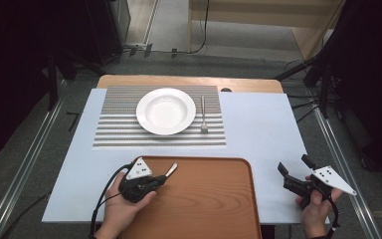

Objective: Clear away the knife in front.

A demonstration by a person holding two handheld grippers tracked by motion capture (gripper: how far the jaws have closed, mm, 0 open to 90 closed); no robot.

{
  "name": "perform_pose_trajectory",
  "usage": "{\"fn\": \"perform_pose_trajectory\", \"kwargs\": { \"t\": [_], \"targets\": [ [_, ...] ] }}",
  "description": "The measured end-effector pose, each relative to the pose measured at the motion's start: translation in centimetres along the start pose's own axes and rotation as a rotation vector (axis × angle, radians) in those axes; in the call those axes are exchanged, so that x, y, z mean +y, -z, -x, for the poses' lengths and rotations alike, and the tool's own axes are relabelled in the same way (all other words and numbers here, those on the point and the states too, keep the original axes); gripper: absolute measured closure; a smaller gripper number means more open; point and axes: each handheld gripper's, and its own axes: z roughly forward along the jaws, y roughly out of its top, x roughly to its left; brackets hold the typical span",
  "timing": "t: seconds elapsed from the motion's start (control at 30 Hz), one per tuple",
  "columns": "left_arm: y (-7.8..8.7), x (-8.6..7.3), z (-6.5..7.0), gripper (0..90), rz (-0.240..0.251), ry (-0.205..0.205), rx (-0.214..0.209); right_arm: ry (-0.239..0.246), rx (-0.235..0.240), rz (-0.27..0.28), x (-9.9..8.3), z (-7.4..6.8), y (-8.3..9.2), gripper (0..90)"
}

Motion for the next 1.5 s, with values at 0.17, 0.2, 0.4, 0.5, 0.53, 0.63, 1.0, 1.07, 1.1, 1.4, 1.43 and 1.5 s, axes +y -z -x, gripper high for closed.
{"fn": "perform_pose_trajectory", "kwargs": {
  "t": [0.17, 0.2, 0.4, 0.5, 0.53, 0.63, 1.0, 1.07, 1.1, 1.4, 1.43, 1.5],
  "targets": [
    [0.5, 0.5, -1.0, 89.7, 0.031, 0.034, -0.015, -0.004, 0.003, 0.001, 0.0, 0.0, 0.0, 9.1],
    [0.8, 0.5, -1.4, 89.7, 0.034, 0.044, -0.010, -0.004, 0.003, 0.002, 0.0, 0.0, 0.0, 9.1],
    [2.4, -1.1, -3.2, 89.7, 0.019, 0.102, 0.010, -0.004, 0.005, 0.003, 0.0, 0.1, 0.0, 9.1],
    [3.1, -2.1, -3.2, 89.7, 0.001, 0.113, 0.011, -0.005, 0.005, 0.003, 0.0, 0.1, 0.0, 9.1],
    [3.3, -2.3, -3.2, 89.7, -0.001, 0.117, 0.012, -0.005, 0.005, 0.003, 0.0, 0.1, 0.0, 9.1],
    [3.7, -2.7, -2.9, 89.7, -0.013, 0.118, 0.013, -0.004, 0.004, 0.000, 0.0, 0.0, 0.0, 9.1],
    [3.4, -3.9, -2.4, 89.7, -0.073, 0.113, 0.032, -0.005, 0.006, 0.001, 0.0, 0.0, 0.0, 9.1],
    [3.2, -3.9, -2.2, 89.7, -0.078, 0.109, 0.027, -0.004, 0.005, 0.002, 0.0, 0.1, 0.0, 9.1],
    [3.1, -3.8, -2.1, 89.7, -0.083, 0.104, 0.022, -0.004, 0.005, 0.002, 0.0, 0.1, 0.0, 9.1],
    [3.0, -3.9, -1.3, 89.7, -0.099, 0.093, 0.001, -0.004, 0.005, 0.002, 0.0, 0.1, 0.0, 9.1],
    [2.9, -4.0, -1.2, 89.7, -0.096, 0.094, -0.007, -0.005, 0.005, 0.000, 0.0, 0.0, 0.0, 9.1],
    [2.8, -4.0, -0.8, 89.7, -0.100, 0.092, -0.024, -0.005, 0.004, 0.000, 0.0, 0.0, 0.0, 9.1]
  ]
}}
